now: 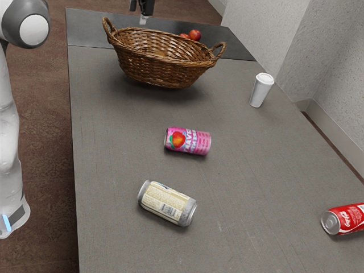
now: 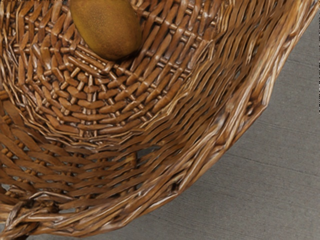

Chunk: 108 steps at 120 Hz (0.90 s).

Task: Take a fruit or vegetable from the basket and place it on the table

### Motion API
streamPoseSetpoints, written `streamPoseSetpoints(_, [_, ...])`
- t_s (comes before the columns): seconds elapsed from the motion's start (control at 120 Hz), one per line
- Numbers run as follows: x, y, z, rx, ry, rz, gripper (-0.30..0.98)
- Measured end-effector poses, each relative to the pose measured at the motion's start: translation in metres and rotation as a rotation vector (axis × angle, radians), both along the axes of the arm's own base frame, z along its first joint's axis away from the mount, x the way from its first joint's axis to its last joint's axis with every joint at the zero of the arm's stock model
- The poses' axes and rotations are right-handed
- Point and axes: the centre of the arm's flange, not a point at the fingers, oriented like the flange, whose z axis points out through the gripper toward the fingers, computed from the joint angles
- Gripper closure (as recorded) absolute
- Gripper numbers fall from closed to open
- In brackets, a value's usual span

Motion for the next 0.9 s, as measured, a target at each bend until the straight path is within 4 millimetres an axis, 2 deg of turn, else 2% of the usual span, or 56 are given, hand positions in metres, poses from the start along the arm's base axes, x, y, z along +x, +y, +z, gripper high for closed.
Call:
streamPoseSetpoints(0.2, [0.001,0.0,0.0,-0.005,-0.001,-0.008,0.02])
streamPoseSetpoints(0.208, [0.0,0.0,0.006,0.004,-0.013,-0.008,0.02])
streamPoseSetpoints(0.242, [-0.013,-0.009,0.057,0.08,-0.085,-0.009,0.02])
streamPoseSetpoints(0.275, [-0.019,-0.02,0.085,0.132,-0.118,-0.021,0.02])
streamPoseSetpoints(0.325, [-0.019,-0.028,0.1,0.169,-0.124,-0.028,0.02])
streamPoseSetpoints(0.375, [-0.026,-0.017,0.103,0.188,-0.121,0.001,0.02])
streamPoseSetpoints(0.508, [-0.059,0.069,0.073,0.197,-0.073,0.199,0.02])
streamPoseSetpoints(0.608, [-0.092,0.108,0.069,0.205,-0.082,0.296,0.02])
streamPoseSetpoints(0.633, [-0.094,0.115,0.061,0.196,-0.076,0.307,0.02])
streamPoseSetpoints(0.692, [-0.091,0.119,0.036,0.146,-0.099,0.272,0.02])
streamPoseSetpoints(0.75, [-0.096,0.106,0.019,0.089,-0.164,0.189,0.02])
streamPoseSetpoints(0.808, [-0.119,0.107,0.014,0.082,-0.22,0.157,0.02])
streamPoseSetpoints(0.9, [-0.126,0.125,0.002,0.078,-0.281,0.112,0.02])
